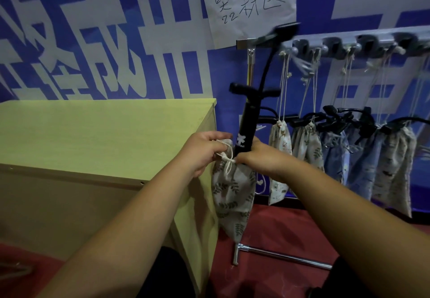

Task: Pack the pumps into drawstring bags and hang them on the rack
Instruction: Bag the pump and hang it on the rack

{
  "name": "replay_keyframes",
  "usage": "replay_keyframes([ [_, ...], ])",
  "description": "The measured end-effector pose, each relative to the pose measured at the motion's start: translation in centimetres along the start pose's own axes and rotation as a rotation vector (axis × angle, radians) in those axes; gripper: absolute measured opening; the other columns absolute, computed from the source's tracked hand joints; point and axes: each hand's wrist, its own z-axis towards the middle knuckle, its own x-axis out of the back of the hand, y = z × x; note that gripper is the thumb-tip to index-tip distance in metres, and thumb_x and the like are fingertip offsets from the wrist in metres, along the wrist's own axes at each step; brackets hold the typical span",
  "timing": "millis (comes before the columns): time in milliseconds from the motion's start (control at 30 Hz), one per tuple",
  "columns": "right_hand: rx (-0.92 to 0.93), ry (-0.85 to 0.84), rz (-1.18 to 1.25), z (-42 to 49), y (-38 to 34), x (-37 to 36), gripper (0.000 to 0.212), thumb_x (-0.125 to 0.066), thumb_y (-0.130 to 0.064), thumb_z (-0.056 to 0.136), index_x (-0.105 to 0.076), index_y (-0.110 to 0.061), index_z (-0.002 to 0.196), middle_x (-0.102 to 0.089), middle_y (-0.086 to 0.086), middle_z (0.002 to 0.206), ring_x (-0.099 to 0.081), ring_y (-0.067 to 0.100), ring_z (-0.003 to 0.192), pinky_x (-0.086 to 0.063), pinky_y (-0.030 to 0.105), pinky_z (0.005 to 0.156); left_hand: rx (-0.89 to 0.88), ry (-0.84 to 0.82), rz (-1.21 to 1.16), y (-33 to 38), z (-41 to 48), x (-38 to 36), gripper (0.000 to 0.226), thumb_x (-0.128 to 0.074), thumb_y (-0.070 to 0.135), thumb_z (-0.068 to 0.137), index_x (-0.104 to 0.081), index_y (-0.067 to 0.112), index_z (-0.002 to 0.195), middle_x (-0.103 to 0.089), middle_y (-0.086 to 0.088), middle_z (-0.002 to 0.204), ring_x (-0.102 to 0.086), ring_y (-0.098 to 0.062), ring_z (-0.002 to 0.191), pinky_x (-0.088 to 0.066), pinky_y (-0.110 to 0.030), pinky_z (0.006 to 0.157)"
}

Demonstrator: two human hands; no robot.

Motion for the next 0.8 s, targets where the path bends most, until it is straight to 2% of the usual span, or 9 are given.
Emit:
replay_keyframes([
  [100,-0.048,-0.093,-0.311,0.2,0.7,-0.1,0.039,-0.064,-0.033,0.102,-0.061,-0.014,0.137,-0.072,0.018,0.125,-0.065,0.021,0.089,-0.056,0.042,0.077,0.021,0.066,0.042,-1.3,0.3,-0.3,0.022,-0.073,-0.002,0.093,-0.079,0.007,0.112,-0.078,-0.016,0.106,-0.072,-0.021,0.084,-0.059,-0.039,0.086],
  [233,-0.131,-0.165,-0.422,-0.3,2.9,-1.0,0.046,-0.048,-0.036,0.115,-0.042,-0.028,0.160,-0.073,0.007,0.104,-0.072,0.022,0.075,-0.061,0.034,0.065,0.070,0.099,0.062,-3.1,0.2,-0.1,0.022,-0.073,-0.001,0.094,-0.079,0.008,0.113,-0.080,-0.008,0.105,-0.072,-0.020,0.090,-0.061,-0.033,0.078],
  [300,-0.096,-0.168,-0.456,-0.1,3.9,-1.6,0.052,-0.048,-0.039,0.116,-0.037,-0.030,0.166,-0.073,0.004,0.111,-0.073,0.022,0.089,-0.060,0.036,0.080,0.099,0.107,0.044,-3.7,-0.1,-0.1,0.022,-0.072,-0.002,0.095,-0.079,0.008,0.113,-0.081,-0.007,0.104,-0.072,-0.019,0.088,-0.061,-0.035,0.079],
  [400,-0.095,-0.159,-0.479,0.8,5.1,-2.0,0.066,-0.049,-0.051,0.113,-0.030,-0.025,0.171,-0.055,0.006,0.161,-0.059,0.028,0.140,-0.045,0.037,0.112,0.116,0.146,0.021,-4.5,0.0,0.2,0.017,-0.069,-0.001,0.097,-0.081,0.009,0.103,-0.082,-0.010,0.099,-0.074,-0.020,0.084,-0.062,-0.035,0.079],
  [467,-0.117,-0.142,-0.500,1.9,6.3,-2.0,0.059,-0.052,-0.057,0.110,-0.052,-0.024,0.159,-0.059,0.006,0.156,-0.057,0.029,0.142,-0.044,0.037,0.116,0.106,0.139,0.058,-5.0,0.2,0.6,0.016,-0.068,0.005,0.099,-0.082,0.009,0.106,-0.081,-0.011,0.099,-0.075,-0.018,0.084,-0.064,-0.034,0.081],
  [533,-0.144,-0.181,-0.465,3.4,7.8,-1.8,0.035,-0.060,-0.051,0.108,-0.076,-0.021,0.117,-0.075,0.007,0.116,-0.072,0.024,0.104,-0.058,0.040,0.101,0.111,0.121,0.105,-5.5,0.2,0.9,0.020,-0.063,0.006,0.101,-0.080,0.005,0.111,-0.080,-0.014,0.097,-0.070,-0.013,0.072,-0.064,-0.030,0.076],
  [600,-0.124,-0.225,-0.499,3.1,7.9,-1.8,0.020,-0.065,-0.032,0.108,-0.074,-0.019,0.095,-0.069,-0.002,0.089,-0.062,0.012,0.072,-0.057,0.021,0.069,0.102,0.141,0.106,-6.1,0.3,0.8,0.022,-0.057,0.005,0.104,-0.077,-0.002,0.108,-0.079,-0.020,0.093,-0.063,-0.010,0.061,-0.061,-0.026,0.069],
  [667,-0.101,-0.236,-0.546,3.6,8.7,-1.7,0.017,-0.062,-0.023,0.109,-0.076,-0.016,0.103,-0.066,-0.006,0.094,-0.056,0.009,0.075,-0.040,0.007,0.057,0.109,0.188,0.088,-6.4,0.3,0.2,0.031,-0.052,0.015,0.110,-0.074,-0.003,0.097,-0.073,-0.016,0.082,-0.057,-0.013,0.059,-0.058,-0.030,0.068],
  [800,-0.148,-0.278,-0.725,4.8,11.1,-2.2,0.014,-0.070,-0.018,0.103,-0.077,-0.012,0.113,-0.073,0.010,0.105,-0.067,0.025,0.087,-0.052,0.017,0.066,0.141,0.302,0.196,-7.1,1.0,0.0,0.048,-0.044,0.043,0.112,-0.068,0.011,0.085,-0.074,-0.009,0.077,-0.072,-0.023,0.075,-0.061,-0.042,0.086],
])
